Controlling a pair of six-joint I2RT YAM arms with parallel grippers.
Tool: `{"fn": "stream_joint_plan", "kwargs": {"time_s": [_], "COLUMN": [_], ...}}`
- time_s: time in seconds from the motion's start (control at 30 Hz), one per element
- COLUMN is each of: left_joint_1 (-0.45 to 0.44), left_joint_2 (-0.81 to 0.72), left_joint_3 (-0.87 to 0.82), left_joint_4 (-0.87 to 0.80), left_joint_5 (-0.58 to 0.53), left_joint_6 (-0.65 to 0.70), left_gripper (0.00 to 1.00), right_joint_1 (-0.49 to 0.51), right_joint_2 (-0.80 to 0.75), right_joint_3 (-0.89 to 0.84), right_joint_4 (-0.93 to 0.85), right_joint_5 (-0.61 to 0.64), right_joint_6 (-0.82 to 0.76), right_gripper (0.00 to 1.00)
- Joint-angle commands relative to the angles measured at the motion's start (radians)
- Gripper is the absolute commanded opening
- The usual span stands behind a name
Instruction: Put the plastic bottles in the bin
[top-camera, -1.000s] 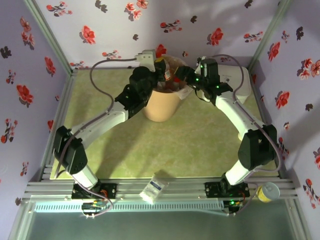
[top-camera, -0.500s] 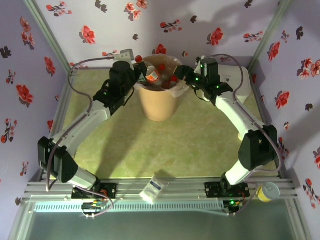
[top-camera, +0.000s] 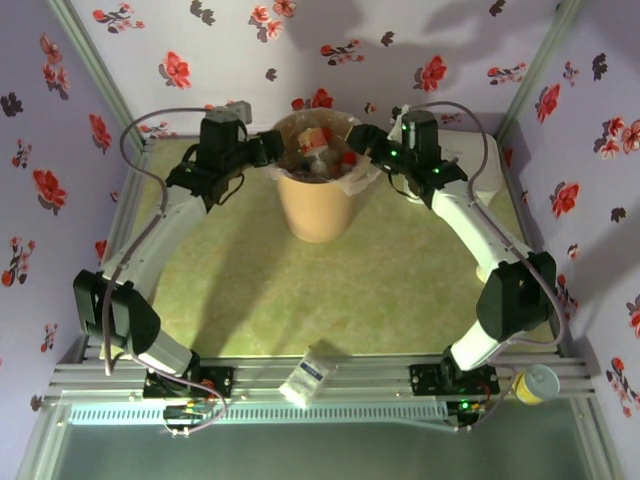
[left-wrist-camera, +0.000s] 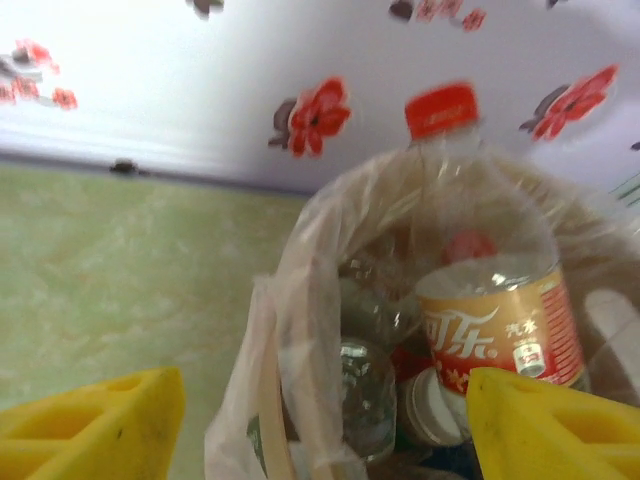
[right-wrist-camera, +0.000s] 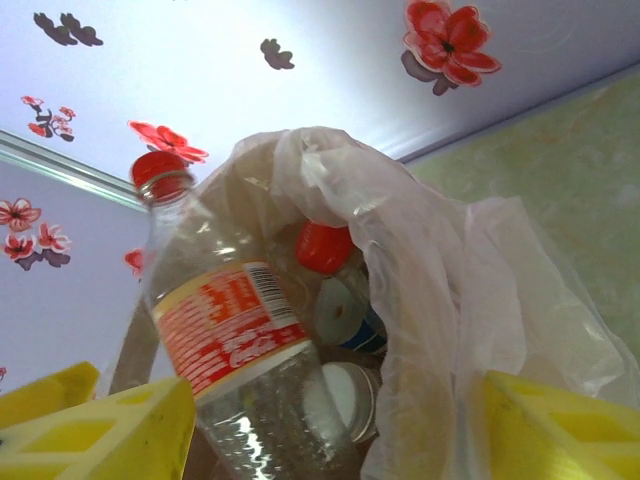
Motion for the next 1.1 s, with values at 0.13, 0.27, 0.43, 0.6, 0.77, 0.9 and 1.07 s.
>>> {"fn": "stream_joint_plan", "kwargs": {"time_s": [0.13, 0.27, 0.43, 0.6, 0.77, 0.9, 1.07], "left_joint_1": [0.041, 0.051, 0.086, 0.097, 0.097, 0.111, 0.135], "left_joint_2": [-0.08, -0.125, -0.241, -0.322, -0.395, -0.443, -0.425], "left_joint_3": [0.084, 0.025, -0.148, -0.307, -0.511, -0.703, -0.87], "left_joint_4": [-0.033, -0.058, -0.032, -0.03, 0.0, 0.141, 0.324], "left_joint_5": [0.018, -0.096, -0.231, -0.285, -0.432, -0.464, -0.52], "left_joint_6": [0.097, 0.165, 0.229, 0.296, 0.337, 0.356, 0.377], "left_gripper": [0.82, 0.9, 1.0, 1.0, 1.0, 1.0, 1.0], "right_joint_1": [0.005, 0.005, 0.002, -0.006, -0.015, -0.046, -0.129], "right_joint_2": [-0.022, -0.038, -0.101, -0.21, -0.348, -0.425, -0.464], "right_joint_3": [0.072, 0.08, 0.043, -0.103, -0.352, -0.528, -0.725], "right_joint_4": [-0.064, -0.109, -0.186, -0.138, -0.023, 0.037, 0.148], "right_joint_5": [0.024, 0.09, 0.276, 0.41, 0.625, 0.74, 0.797], "right_joint_6": [-0.081, -0.169, -0.345, -0.486, -0.615, -0.649, -0.663], "right_gripper": [0.73, 0.73, 0.75, 0.8, 1.0, 1.0, 1.0]}}
